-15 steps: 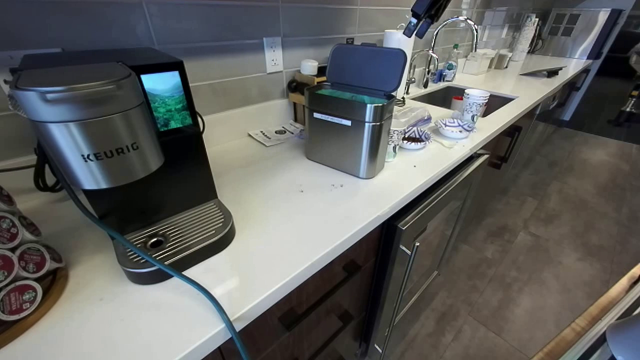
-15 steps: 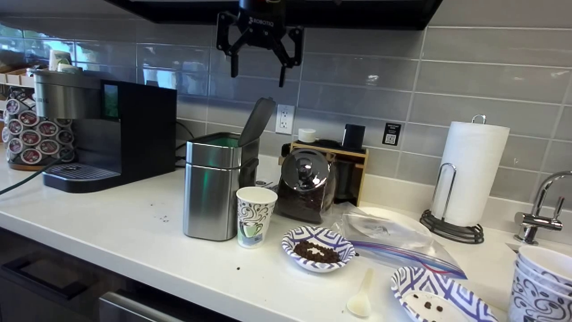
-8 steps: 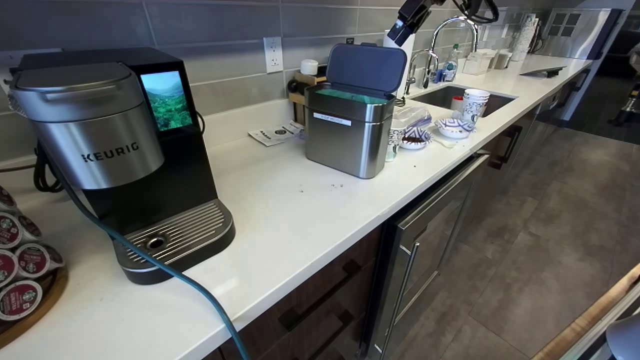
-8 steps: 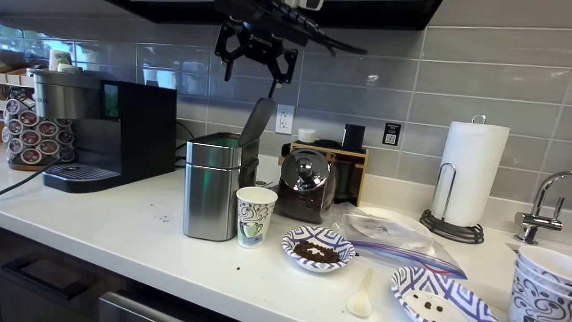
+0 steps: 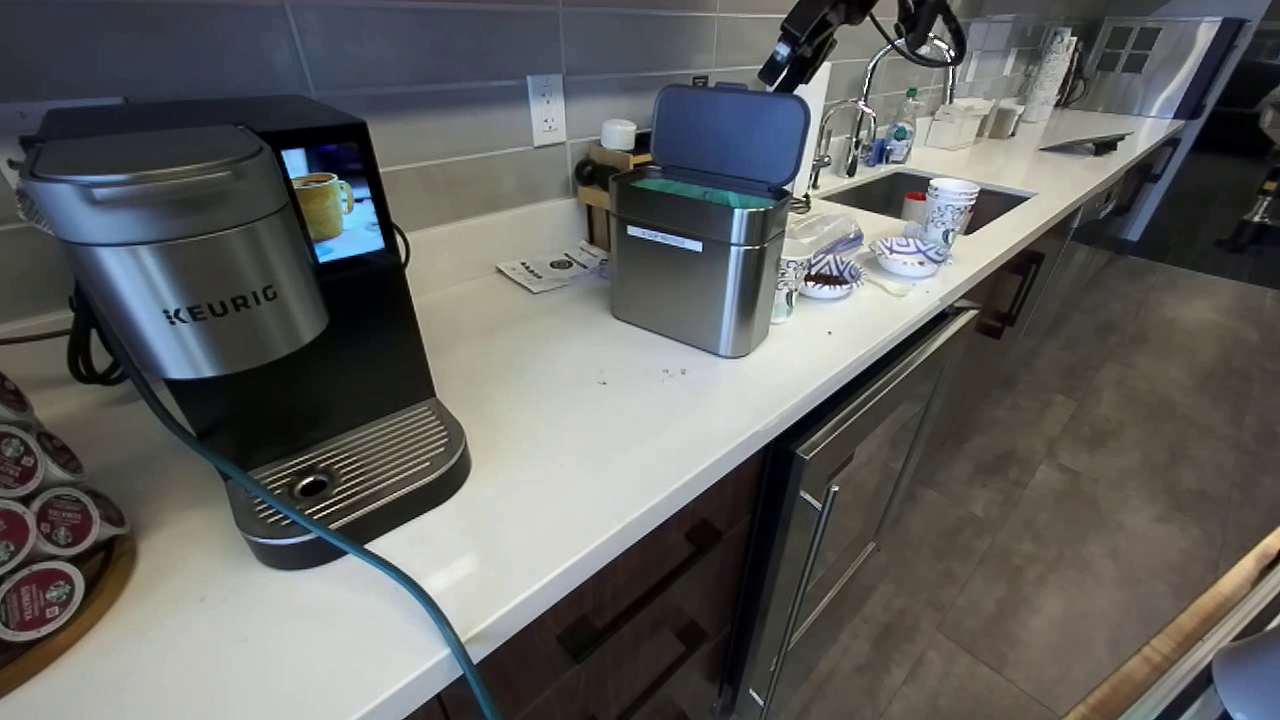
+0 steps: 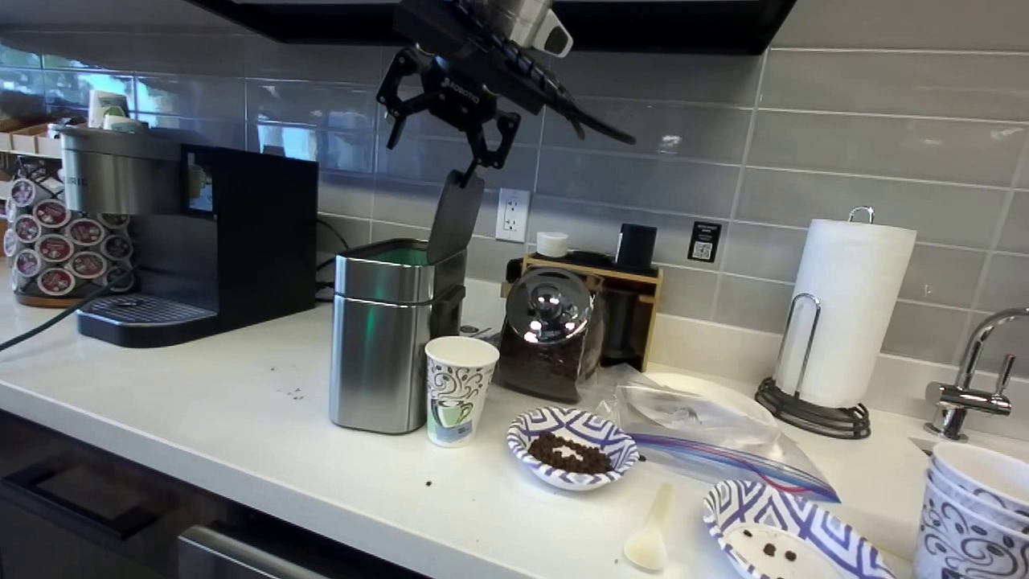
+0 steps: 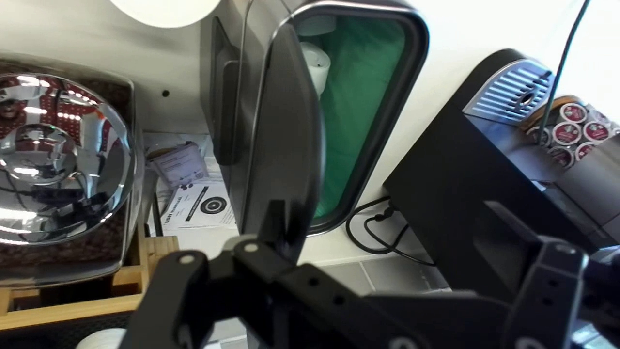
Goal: Open the silver bin and throw the coffee pod from the counter inside the bin then close it.
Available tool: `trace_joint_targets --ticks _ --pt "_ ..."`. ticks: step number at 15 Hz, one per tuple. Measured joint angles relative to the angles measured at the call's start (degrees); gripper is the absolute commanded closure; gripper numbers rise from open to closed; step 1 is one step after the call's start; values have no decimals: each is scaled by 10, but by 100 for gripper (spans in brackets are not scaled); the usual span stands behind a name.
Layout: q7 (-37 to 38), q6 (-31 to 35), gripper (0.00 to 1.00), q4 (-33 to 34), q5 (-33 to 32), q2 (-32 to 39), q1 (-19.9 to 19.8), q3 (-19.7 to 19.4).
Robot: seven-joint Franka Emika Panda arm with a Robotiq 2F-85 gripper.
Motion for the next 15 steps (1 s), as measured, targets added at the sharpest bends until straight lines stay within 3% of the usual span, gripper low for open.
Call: trace_joint_targets --ticks 6,10,15 --pt "22 -97 0 44 6 11 -2 22" --pt "73 -114 0 59 -8 19 1 37" --pt "214 -77 0 63 -116 5 22 52"
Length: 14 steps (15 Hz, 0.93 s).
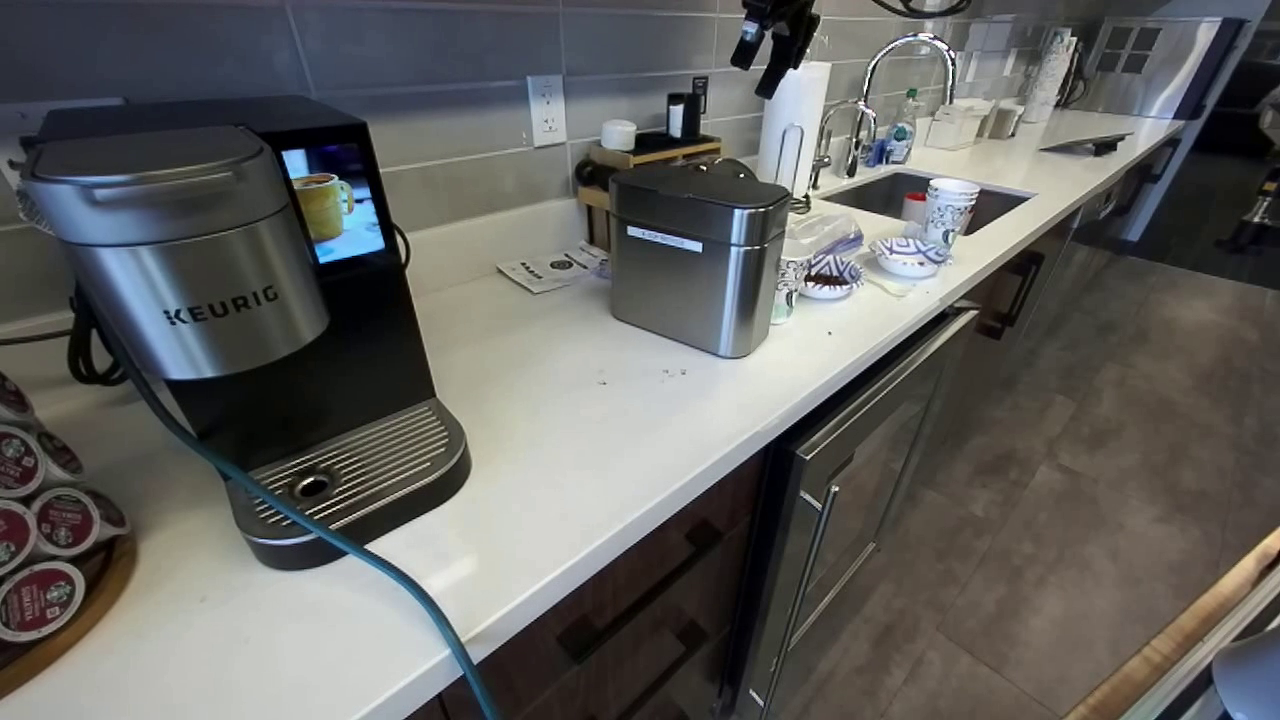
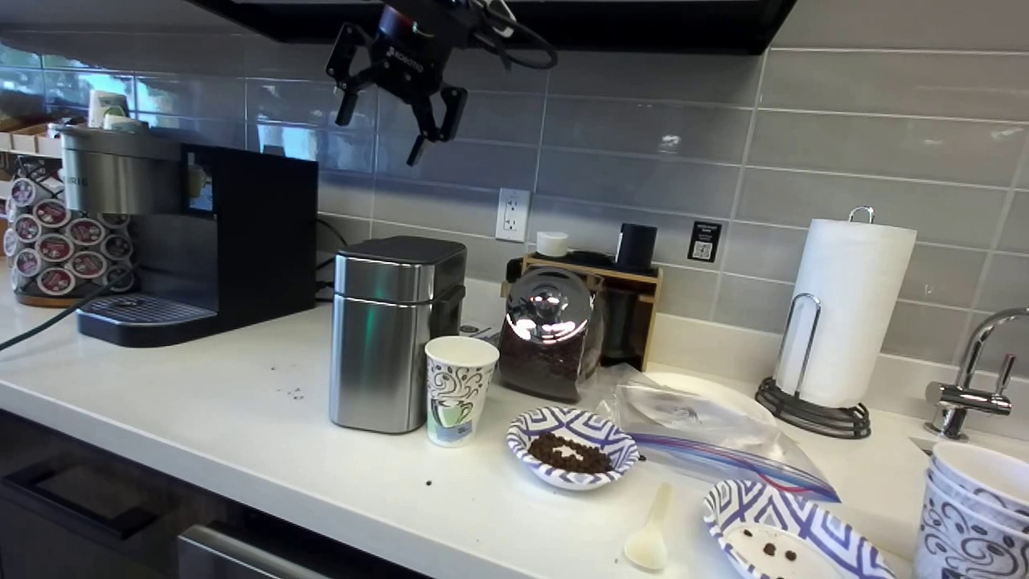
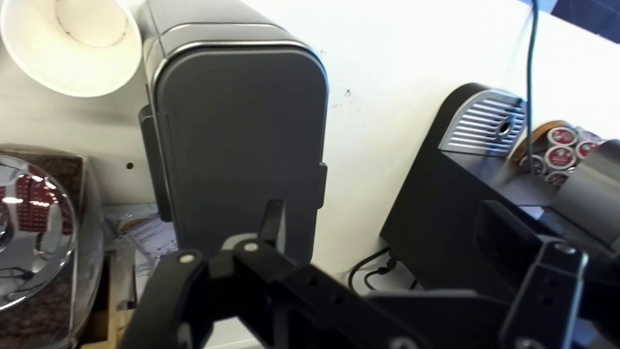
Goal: Open the silver bin and throw the coffee pod from the counter inside the bin then close it.
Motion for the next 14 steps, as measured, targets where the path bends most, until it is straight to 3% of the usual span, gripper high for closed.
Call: trace_joint_targets --ticks 6,14 --pt "102 142 0 -77 -53 -59 25 24" --pt "248 158 0 -161 -194 -149 25 24"
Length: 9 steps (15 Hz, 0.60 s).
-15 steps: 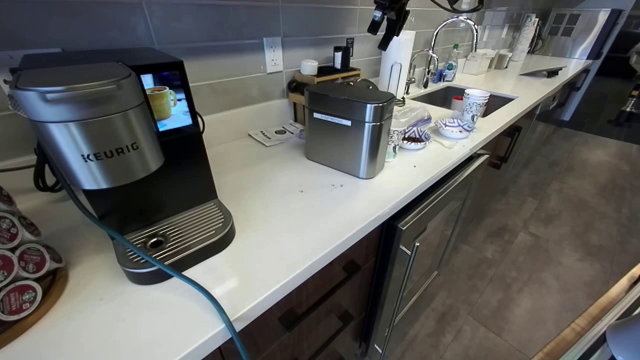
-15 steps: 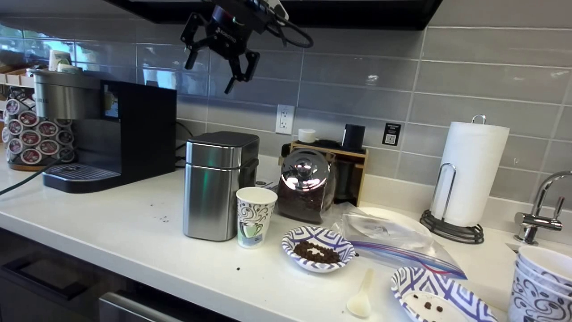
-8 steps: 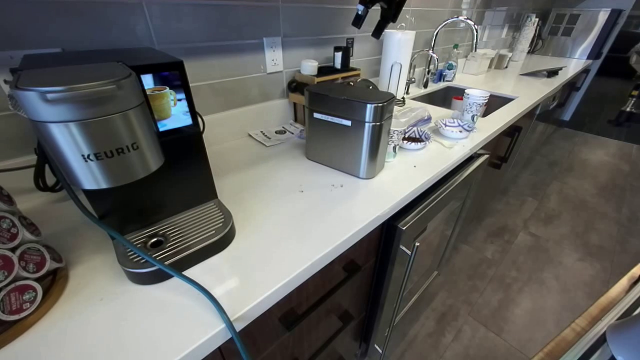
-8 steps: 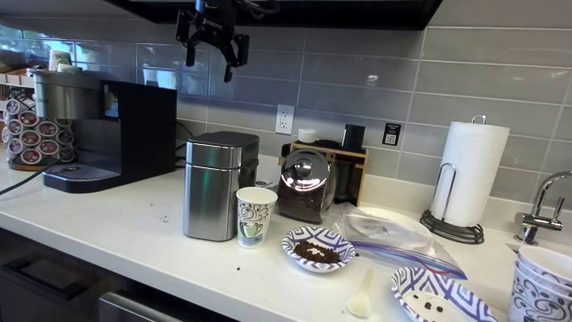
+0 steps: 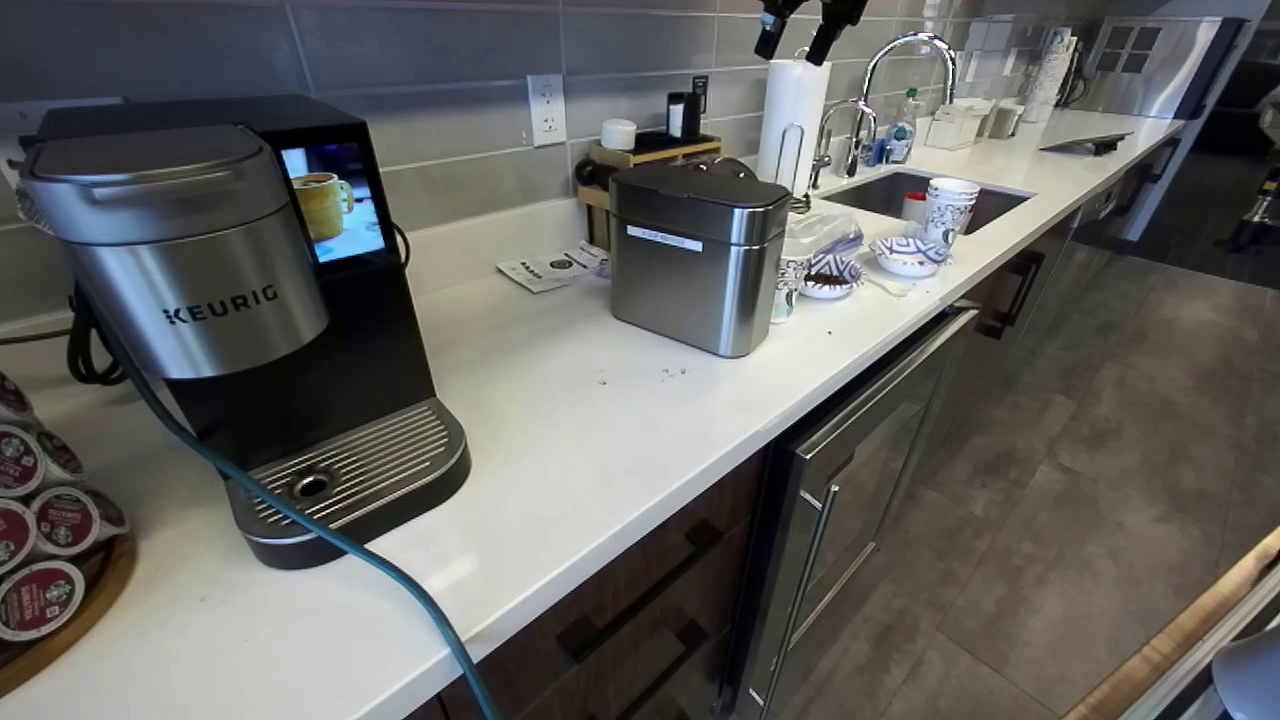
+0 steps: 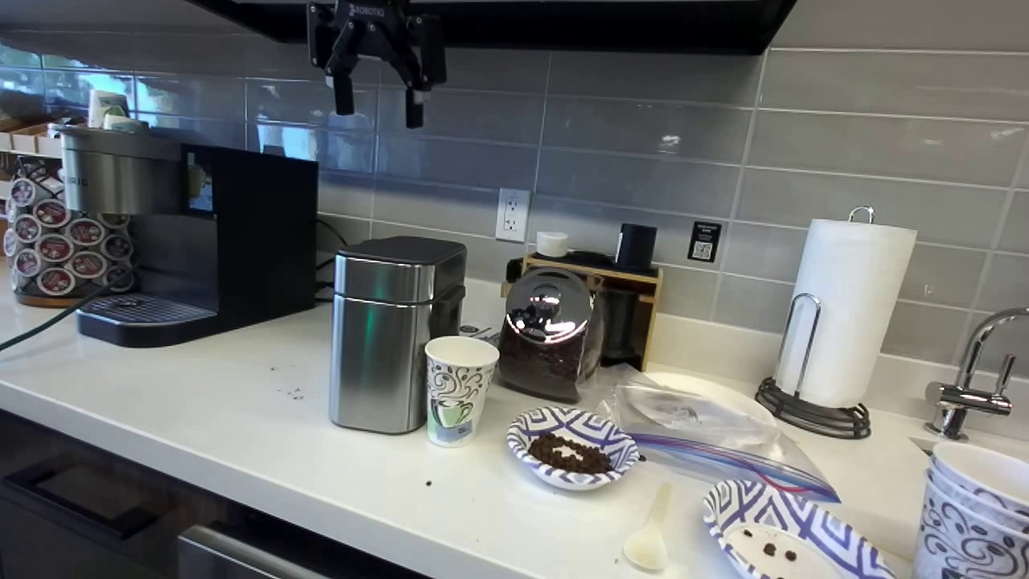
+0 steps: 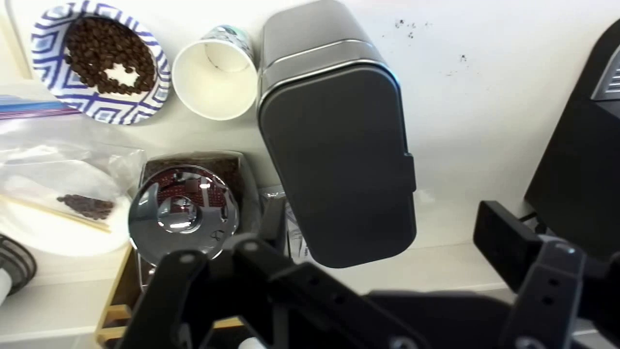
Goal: Open the silver bin and throw the coffee pod from the counter inside the bin then close it.
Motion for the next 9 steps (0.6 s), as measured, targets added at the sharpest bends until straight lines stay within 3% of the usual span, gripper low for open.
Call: trace_joint_targets --ticks 9 --pt "50 33 0 -56 -52 -67 -2 0"
